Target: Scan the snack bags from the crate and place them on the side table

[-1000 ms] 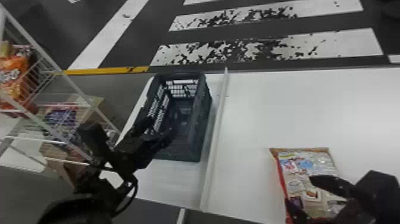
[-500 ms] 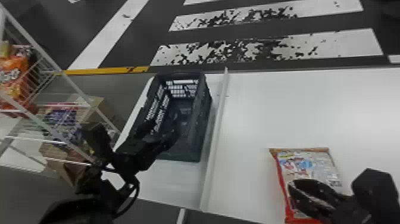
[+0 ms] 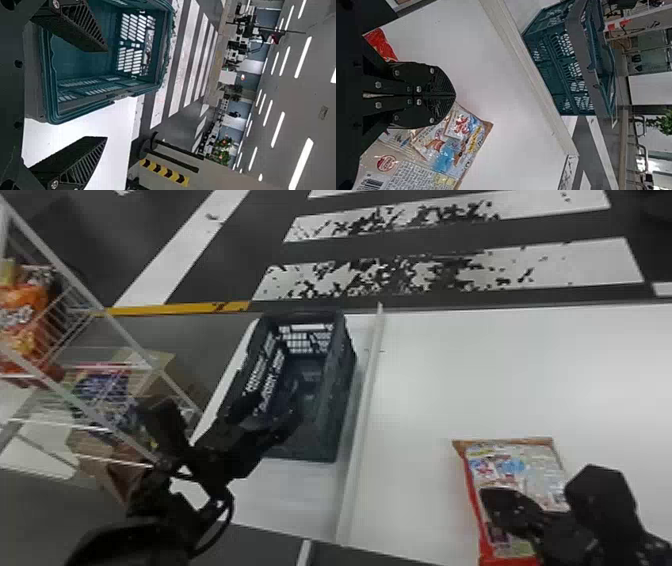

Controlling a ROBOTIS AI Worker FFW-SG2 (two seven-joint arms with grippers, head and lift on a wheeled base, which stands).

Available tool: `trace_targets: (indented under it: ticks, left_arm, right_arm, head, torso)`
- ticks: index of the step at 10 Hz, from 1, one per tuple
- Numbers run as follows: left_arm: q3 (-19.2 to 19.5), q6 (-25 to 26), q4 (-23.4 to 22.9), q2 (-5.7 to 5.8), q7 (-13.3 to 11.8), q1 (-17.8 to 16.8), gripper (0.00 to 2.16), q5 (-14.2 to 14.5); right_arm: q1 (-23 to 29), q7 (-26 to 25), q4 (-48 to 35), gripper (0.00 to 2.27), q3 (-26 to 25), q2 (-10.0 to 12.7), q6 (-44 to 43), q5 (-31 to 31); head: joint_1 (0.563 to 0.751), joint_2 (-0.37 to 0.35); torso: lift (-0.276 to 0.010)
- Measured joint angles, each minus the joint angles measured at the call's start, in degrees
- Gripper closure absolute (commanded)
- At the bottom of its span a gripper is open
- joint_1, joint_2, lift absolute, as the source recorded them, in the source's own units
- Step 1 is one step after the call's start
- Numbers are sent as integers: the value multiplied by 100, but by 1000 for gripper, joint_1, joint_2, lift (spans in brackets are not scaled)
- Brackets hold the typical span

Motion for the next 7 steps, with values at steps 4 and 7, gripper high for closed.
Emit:
trace_targets:
  ticks: [4,7]
  left_arm:
    - [0,4,25,0,-16,2,83,-1]
    - [0,42,25,0,-20,2,83,-8]
  right_arm:
    - [-297,-96,580,2243,-76,67,-86,27]
    - [-553,-116,925,2243,-247,87,-167,18]
  head:
    - [695,350]
    - [695,350]
  torso:
    - [-94]
    - [-94]
